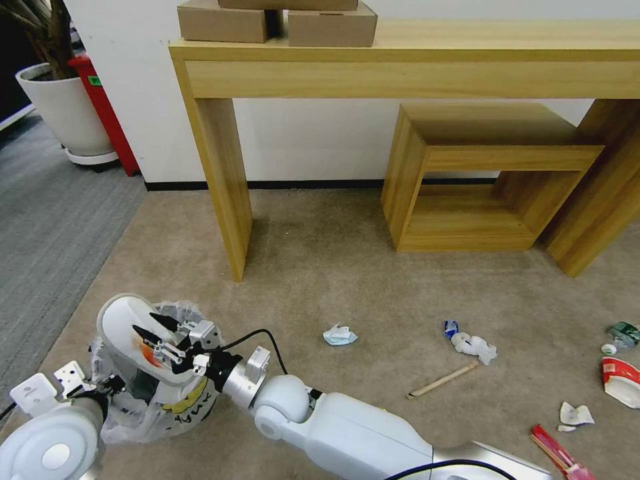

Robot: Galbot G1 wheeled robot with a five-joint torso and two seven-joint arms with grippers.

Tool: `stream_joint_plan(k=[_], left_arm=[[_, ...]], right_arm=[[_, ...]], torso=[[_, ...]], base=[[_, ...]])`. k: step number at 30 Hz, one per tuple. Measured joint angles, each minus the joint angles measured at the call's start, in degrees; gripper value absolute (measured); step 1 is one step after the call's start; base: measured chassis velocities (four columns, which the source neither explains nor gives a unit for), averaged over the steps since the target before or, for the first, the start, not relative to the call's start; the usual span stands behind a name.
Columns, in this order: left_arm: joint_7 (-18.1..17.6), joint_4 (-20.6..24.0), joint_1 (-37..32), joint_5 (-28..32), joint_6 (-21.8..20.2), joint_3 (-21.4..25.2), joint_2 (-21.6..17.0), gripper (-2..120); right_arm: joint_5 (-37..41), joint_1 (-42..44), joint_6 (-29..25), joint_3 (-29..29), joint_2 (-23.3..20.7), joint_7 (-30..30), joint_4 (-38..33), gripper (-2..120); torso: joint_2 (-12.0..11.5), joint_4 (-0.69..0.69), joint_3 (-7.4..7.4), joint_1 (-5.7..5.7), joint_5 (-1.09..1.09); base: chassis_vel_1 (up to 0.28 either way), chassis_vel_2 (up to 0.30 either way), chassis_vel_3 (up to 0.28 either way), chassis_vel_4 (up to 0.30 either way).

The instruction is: Pick up the trash bin and place the garbage on the floor into it.

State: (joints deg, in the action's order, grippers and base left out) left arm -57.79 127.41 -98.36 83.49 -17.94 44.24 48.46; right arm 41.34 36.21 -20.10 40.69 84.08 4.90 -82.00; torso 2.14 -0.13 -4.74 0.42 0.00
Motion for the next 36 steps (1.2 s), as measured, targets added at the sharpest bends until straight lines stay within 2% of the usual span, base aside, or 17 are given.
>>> stream_joint_plan(k=[1,4,6,8,10,12,15,17,20,22,24,26,28,30,33,34,36], left_arm=[[0.00,0.00,0.00,0.00,0.00,0.00,0.00,0],[0.00,-0.12,0.13,0.02,0.00,0.00,0.04,0],[0.00,-0.13,0.14,0.03,0.00,0.00,0.05,0],[0.00,-0.21,0.17,0.07,0.00,-0.05,0.15,0],[-0.01,-0.22,0.17,0.07,0.00,-0.08,0.20,0],[0.01,-0.10,0.13,0.07,0.00,-0.27,0.38,0],[0.02,0.34,-0.01,0.07,0.01,-0.23,0.28,0],[0.03,0.49,-0.13,0.08,0.00,-0.16,0.17,0],[0.14,1.12,-0.53,0.11,-0.03,-0.03,0.07,0],[0.22,1.17,-0.55,0.06,-0.07,-0.08,0.13,0],[0.39,1.30,-0.54,-0.21,-0.12,-0.40,0.27,0],[0.44,1.51,-0.55,-0.27,-0.16,-0.48,0.33,0],[0.77,2.49,-1.64,-0.87,-0.24,-0.27,0.91,0],[0.81,2.63,-1.82,-0.96,-0.26,-0.25,1.01,0],[1.03,3.92,-2.57,-2.01,-0.54,-0.71,1.70,0],[1.03,3.92,-2.57,-2.01,-0.54,-0.71,1.70,0],[1.78,4.35,-3.50,-3.09,-0.71,-1.24,2.39,0]], right_arm=[[0.00,0.00,0.00,0.00,0.00,0.00,0.00,53],[0.15,-0.49,0.02,0.08,0.54,-0.81,0.32,68],[0.15,-0.62,0.04,0.06,0.67,-1.31,0.33,72],[0.17,-1.09,1.12,-0.57,1.30,-5.55,0.27,84],[0.15,-1.21,1.52,-0.84,1.48,-6.93,0.27,85],[-0.25,-2.11,4.06,-3.34,1.98,-14.91,0.84,96],[-0.87,-2.70,5.09,-6.67,0.78,-19.68,1.44,100],[-0.90,-2.74,5.39,-7.70,0.07,-20.71,1.35,100],[-3.59,-1.20,5.28,-13.03,-4.46,-23.30,-0.94,100],[-5.23,-0.32,5.03,-14.64,-5.60,-23.92,-1.77,100],[-9.28,2.19,3.97,-18.99,-8.28,-25.61,-4.20,100],[-9.90,3.51,4.05,-20.77,-9.32,-26.26,-5.68,100],[-10.33,7.97,4.57,-25.52,-12.32,-27.45,-9.88,100],[-10.44,8.68,4.62,-26.18,-12.86,-27.45,-10.39,100],[-11.44,15.97,5.15,-32.72,-19.94,-27.78,-15.15,100],[-11.44,15.97,5.15,-32.72,-19.94,-27.78,-15.15,100],[-11.42,19.89,6.03,-35.85,-24.05,-28.59,-18.40,100]], torso=[[0.00,0.00,0.00,0.00,0.00],[0.00,0.00,0.00,0.00,0.00],[0.00,0.00,0.00,0.00,0.00],[0.00,0.00,0.00,0.00,0.00],[0.00,0.00,0.00,0.00,0.00],[0.00,0.02,0.00,0.00,0.00],[0.00,0.02,0.00,0.00,0.00],[0.00,0.01,0.00,0.00,0.00],[0.00,0.00,0.00,0.00,0.02],[0.00,-0.01,-0.01,0.00,0.01],[0.00,0.00,-0.01,0.00,0.01],[0.00,0.00,-0.01,0.00,0.01],[0.00,-0.01,0.00,0.00,0.02],[0.00,0.02,0.00,0.00,0.03],[0.00,0.00,0.00,0.00,0.03],[0.00,0.00,0.00,0.00,0.03],[0.00,-0.04,0.00,0.00,0.02]], base=[[0.000,0.000,0.000,0.000],[0.000,0.000,0.000,0.000],[0.000,0.000,0.000,0.000],[0.000,0.000,0.000,0.000],[0.000,0.000,0.000,0.000],[0.000,0.000,0.000,0.000],[0.000,0.000,0.000,0.000],[0.000,0.000,0.000,0.000],[0.000,0.000,0.000,0.000],[0.000,0.000,0.000,0.000],[0.000,0.000,0.000,0.000],[0.000,0.000,0.000,0.000],[0.000,0.000,0.000,0.000],[0.000,0.000,0.000,0.000],[0.000,0.000,0.000,0.000],[0.000,0.000,0.000,0.000],[0.000,0.000,0.000,0.000]])
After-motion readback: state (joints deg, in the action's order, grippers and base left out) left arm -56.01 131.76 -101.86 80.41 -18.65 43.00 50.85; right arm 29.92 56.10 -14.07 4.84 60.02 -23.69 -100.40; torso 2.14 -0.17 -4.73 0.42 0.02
